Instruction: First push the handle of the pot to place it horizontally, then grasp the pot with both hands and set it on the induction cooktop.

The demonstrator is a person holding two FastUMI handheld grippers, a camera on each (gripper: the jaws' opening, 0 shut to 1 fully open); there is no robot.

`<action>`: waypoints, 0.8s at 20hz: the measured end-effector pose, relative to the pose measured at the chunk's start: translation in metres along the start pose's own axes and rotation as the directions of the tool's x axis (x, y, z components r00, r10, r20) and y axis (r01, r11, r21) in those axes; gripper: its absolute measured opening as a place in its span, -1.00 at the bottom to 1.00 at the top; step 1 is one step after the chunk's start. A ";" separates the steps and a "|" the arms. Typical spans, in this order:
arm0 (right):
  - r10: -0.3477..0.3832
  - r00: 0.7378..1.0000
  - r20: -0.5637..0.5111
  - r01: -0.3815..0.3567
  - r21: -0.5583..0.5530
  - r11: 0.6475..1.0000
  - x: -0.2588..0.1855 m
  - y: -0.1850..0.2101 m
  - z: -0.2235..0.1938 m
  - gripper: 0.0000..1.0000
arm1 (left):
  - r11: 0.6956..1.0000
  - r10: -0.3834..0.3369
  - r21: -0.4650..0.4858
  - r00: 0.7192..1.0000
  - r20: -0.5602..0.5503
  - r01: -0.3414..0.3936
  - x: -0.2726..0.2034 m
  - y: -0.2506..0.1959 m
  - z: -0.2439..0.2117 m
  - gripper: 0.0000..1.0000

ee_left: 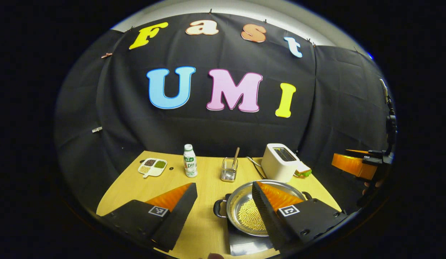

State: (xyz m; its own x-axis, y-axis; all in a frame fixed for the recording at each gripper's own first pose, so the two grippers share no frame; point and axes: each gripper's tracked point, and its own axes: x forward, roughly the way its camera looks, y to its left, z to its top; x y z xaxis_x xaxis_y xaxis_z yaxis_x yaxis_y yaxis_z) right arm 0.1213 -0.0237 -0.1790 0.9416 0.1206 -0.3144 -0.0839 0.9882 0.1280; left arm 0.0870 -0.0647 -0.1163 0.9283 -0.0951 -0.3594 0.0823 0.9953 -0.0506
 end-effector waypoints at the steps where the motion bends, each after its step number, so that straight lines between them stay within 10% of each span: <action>1: 0.003 1.000 0.029 -0.003 0.002 1.000 -0.007 0.003 0.009 0.97 | 1.000 0.011 0.005 1.000 0.027 -0.011 -0.007 0.002 0.008 0.91; 16: -0.037 0.957 0.287 0.048 -0.030 0.998 -0.075 0.017 0.086 0.95 | 0.999 0.040 0.006 0.965 0.259 -0.043 -0.078 0.007 0.084 0.89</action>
State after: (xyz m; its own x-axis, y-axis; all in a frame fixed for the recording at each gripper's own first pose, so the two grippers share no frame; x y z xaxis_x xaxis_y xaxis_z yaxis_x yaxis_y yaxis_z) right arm 0.0775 -0.0245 -0.0728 0.9980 0.0514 -0.0360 -0.0482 0.9953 0.0843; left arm 0.0455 -0.0491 -0.0103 0.9931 -0.0478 -0.1073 0.0449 0.9985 -0.0300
